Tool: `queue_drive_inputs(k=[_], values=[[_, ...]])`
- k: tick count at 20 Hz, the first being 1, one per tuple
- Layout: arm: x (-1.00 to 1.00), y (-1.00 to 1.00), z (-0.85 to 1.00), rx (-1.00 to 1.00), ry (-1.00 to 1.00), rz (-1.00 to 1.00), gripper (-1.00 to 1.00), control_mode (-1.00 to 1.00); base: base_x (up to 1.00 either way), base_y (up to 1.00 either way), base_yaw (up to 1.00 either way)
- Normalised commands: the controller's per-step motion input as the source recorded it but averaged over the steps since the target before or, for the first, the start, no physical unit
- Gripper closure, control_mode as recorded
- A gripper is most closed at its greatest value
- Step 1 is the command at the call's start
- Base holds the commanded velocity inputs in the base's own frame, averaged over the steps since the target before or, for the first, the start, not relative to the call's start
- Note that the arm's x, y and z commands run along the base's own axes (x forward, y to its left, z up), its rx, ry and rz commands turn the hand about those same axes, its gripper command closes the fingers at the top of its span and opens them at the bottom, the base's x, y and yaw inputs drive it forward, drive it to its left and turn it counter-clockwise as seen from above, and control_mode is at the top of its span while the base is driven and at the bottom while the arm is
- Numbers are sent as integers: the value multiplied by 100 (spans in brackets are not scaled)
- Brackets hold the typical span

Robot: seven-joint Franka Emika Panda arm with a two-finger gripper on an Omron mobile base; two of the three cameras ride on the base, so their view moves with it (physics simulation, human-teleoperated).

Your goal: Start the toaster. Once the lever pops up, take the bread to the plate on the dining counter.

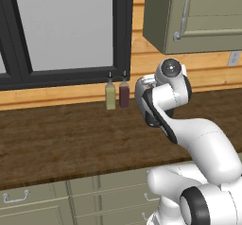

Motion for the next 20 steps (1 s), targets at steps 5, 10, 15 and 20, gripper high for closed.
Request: queue_drive_inputs(k=[5, 10, 15, 20], values=[[0, 0, 0, 0, 0, 0, -100, -100, 0, 0, 0], [0, 0, 0, 0, 0, 0, -100, -100, 0, 0, 0], [0, 0, 0, 0, 0, 0, -100, -100, 0, 0, 0], [0, 0, 0, 0, 0, 0, -100, -100, 0, 0, 0]])
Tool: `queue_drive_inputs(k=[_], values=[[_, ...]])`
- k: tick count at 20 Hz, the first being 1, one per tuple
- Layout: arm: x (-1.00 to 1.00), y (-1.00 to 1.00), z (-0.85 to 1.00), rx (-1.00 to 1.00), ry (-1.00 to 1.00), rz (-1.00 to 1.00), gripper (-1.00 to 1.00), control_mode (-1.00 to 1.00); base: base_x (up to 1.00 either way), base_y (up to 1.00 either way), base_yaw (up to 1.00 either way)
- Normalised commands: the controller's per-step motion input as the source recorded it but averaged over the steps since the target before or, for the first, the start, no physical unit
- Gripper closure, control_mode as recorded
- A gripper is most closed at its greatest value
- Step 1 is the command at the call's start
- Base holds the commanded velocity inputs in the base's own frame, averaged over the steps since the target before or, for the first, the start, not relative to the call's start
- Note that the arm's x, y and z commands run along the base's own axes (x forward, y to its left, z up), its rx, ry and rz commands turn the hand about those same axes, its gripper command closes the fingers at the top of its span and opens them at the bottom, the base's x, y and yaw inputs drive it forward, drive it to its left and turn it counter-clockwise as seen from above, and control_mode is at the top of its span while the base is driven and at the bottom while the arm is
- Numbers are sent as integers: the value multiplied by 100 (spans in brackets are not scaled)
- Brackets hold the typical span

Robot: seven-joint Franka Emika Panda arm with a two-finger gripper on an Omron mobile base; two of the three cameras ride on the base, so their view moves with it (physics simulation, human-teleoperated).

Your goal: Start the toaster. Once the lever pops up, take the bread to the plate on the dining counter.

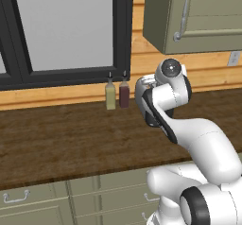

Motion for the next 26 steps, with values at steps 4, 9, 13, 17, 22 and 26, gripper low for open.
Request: queue_drive_inputs(k=[4, 9, 13, 17, 22, 26], values=[[0, 0, 0, 0, 0, 0, -100, -100, 0, 0, 0], [0, 0, 0, 0, 0, 0, -100, -100, 0, 0, 0], [0, 0, 0, 0, 0, 0, -100, -100, 0, 0, 0], [0, 0, 0, 0, 0, 0, -100, -100, 0, 0, 0], [0, 0, 0, 0, 0, 0, -100, -100, 0, 0, 0], [0, 0, 0, 0, 0, 0, -100, -100, 0, 0, 0]])
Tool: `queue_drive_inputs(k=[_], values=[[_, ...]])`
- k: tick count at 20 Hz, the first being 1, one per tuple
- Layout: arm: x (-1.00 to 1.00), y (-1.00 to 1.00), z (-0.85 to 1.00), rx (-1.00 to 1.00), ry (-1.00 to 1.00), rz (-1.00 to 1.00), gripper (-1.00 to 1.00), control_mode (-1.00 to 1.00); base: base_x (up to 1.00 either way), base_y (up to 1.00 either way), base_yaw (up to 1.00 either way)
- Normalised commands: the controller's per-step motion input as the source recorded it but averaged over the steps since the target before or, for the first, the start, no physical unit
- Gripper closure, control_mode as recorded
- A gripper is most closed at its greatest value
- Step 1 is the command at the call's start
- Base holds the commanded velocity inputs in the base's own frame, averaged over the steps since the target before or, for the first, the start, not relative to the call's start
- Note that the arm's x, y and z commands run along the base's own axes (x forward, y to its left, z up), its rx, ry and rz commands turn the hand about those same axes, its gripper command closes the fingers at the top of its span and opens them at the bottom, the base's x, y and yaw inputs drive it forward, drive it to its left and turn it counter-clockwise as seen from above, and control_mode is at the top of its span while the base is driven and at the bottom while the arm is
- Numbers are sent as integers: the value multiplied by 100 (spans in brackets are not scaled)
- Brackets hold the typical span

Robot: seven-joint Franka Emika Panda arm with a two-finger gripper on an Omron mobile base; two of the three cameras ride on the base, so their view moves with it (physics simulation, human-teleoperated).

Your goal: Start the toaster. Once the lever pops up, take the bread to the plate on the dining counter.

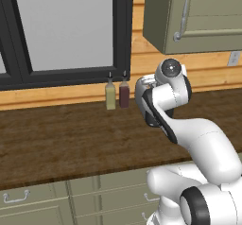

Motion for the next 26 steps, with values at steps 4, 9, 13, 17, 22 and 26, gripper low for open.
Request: queue_drive_inputs(k=[4, 9, 13, 17, 22, 26], values=[[0, 0, 0, 0, 0, 0, -100, -100, 0, 0, 0], [0, 0, 0, 0, 0, 0, -100, -100, 0, 0, 0], [0, 0, 0, 0, 0, 0, -100, -100, 0, 0, 0], [0, 0, 0, 0, 0, 0, -100, -100, 0, 0, 0], [0, 0, 0, 0, 0, 0, -100, -100, 0, 0, 0], [0, 0, 0, 0, 0, 0, -100, -100, 0, 0, 0]])
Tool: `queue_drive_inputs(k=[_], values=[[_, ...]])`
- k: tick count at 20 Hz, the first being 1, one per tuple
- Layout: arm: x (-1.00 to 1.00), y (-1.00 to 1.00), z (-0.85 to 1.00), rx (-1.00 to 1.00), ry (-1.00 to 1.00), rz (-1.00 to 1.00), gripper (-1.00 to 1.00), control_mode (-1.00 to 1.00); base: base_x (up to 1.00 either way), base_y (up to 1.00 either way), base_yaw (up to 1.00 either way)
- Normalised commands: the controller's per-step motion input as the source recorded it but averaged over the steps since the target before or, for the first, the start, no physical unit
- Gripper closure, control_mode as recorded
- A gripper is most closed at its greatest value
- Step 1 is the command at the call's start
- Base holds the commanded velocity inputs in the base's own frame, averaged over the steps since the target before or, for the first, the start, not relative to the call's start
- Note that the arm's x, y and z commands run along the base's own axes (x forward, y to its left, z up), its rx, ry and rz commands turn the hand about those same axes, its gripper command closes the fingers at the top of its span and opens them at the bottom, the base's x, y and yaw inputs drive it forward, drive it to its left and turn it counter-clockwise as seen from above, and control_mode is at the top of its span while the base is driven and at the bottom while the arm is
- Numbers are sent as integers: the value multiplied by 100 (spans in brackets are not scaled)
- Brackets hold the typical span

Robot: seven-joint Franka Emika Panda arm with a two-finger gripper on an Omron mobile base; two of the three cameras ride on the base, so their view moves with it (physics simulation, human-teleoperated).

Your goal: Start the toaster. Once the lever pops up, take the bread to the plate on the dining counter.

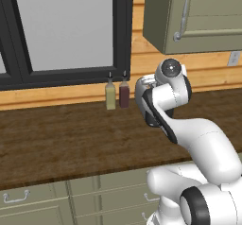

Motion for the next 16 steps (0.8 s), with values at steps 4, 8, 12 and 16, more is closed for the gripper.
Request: queue_drive_inputs(k=[4, 8, 12, 16], values=[[0, 0, 0, 0, 0, 0, -100, -100, 0, 0, 0], [0, 0, 0, 0, 0, 0, -100, -100, 0, 0, 0], [0, 0, 0, 0, 0, 0, -100, -100, 0, 0, 0], [0, 0, 0, 0, 0, 0, -100, -100, 0, 0, 0]])
